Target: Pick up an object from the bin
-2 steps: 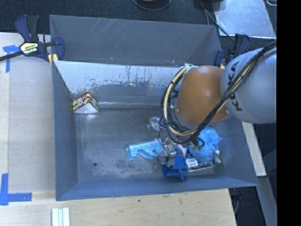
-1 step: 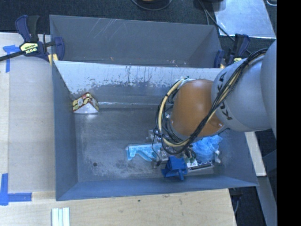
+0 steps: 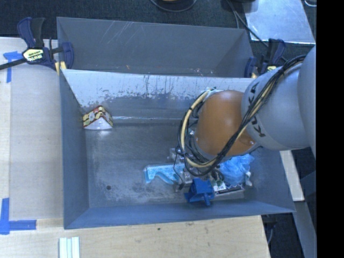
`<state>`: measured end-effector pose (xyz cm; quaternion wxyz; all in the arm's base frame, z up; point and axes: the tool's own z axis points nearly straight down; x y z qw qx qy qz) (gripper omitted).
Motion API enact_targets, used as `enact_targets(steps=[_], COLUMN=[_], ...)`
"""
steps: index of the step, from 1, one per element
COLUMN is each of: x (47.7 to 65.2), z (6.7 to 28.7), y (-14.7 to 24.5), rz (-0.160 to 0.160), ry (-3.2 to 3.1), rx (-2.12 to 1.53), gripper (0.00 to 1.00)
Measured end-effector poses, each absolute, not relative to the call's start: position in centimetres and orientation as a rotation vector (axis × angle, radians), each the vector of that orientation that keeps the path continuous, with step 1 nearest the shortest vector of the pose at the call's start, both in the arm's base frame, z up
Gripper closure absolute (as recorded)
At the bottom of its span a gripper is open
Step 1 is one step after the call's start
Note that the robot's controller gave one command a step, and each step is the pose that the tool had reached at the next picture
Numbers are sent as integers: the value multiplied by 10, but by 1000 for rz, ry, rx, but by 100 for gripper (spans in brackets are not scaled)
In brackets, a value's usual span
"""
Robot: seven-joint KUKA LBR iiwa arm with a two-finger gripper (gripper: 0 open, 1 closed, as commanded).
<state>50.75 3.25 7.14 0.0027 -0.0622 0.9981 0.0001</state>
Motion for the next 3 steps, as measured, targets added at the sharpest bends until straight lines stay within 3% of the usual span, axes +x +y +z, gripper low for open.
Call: enact_targets(steps=[1, 2, 3], x=[526, 500, 519], z=[115, 115, 224], y=[40, 29, 37], rz=[0, 0, 0], ry=[3125, 3132, 3127], rx=[-183, -159, -190], gripper=[100, 100, 100])
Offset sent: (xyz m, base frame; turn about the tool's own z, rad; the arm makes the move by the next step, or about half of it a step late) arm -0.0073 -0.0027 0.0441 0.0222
